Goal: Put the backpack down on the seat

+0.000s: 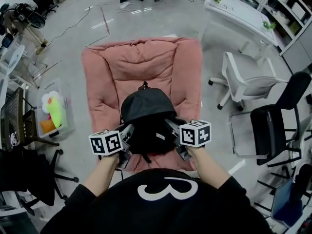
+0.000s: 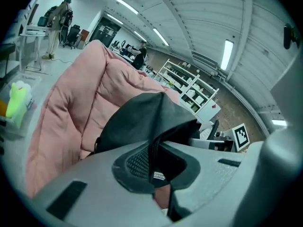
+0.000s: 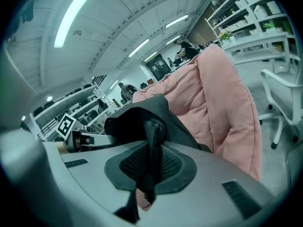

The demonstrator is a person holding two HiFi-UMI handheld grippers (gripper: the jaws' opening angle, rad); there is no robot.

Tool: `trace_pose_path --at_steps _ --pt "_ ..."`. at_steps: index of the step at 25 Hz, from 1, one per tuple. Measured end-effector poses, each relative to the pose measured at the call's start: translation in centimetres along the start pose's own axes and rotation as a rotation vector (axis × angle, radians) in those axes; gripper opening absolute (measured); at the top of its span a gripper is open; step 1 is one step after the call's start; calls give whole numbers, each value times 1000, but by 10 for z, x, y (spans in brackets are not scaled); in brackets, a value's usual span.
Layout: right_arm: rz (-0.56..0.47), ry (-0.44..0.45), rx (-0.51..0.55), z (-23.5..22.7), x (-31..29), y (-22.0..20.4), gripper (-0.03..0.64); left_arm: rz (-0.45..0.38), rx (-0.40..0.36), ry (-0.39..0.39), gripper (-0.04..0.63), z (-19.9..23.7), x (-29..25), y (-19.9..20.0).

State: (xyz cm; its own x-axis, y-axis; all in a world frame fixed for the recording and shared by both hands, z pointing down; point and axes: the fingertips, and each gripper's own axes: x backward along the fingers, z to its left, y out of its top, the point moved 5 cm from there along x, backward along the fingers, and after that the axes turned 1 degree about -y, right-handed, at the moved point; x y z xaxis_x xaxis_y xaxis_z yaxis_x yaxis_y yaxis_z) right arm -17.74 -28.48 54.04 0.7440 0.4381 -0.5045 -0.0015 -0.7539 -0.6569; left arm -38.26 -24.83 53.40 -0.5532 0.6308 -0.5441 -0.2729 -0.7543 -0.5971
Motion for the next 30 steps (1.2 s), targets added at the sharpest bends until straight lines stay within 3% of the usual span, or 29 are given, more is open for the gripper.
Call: trace_pose_path --at_steps 14,20,24,26,27,30 --pt "66 -77 -30 -43 -64 -13 32 84 -63 16 18 64 -64 3" --pt "76 -133 -47 -61 -88 -11 34 77 -89 -14 18 86 -84 5" --pt "84 -180 -40 -67 -86 -11 81 57 -57 -81 21 96 -91 7" --pt "85 -190 -40 -68 -79 -13 148 42 -35 -103 70 102 -90 9" --pt "86 -190 -40 -67 -76 -14 183 32 -22 -106 128 105 -89 11" --pt "92 -182 -24 -60 -65 -17 221 -14 17 -86 228 112 -76 13"
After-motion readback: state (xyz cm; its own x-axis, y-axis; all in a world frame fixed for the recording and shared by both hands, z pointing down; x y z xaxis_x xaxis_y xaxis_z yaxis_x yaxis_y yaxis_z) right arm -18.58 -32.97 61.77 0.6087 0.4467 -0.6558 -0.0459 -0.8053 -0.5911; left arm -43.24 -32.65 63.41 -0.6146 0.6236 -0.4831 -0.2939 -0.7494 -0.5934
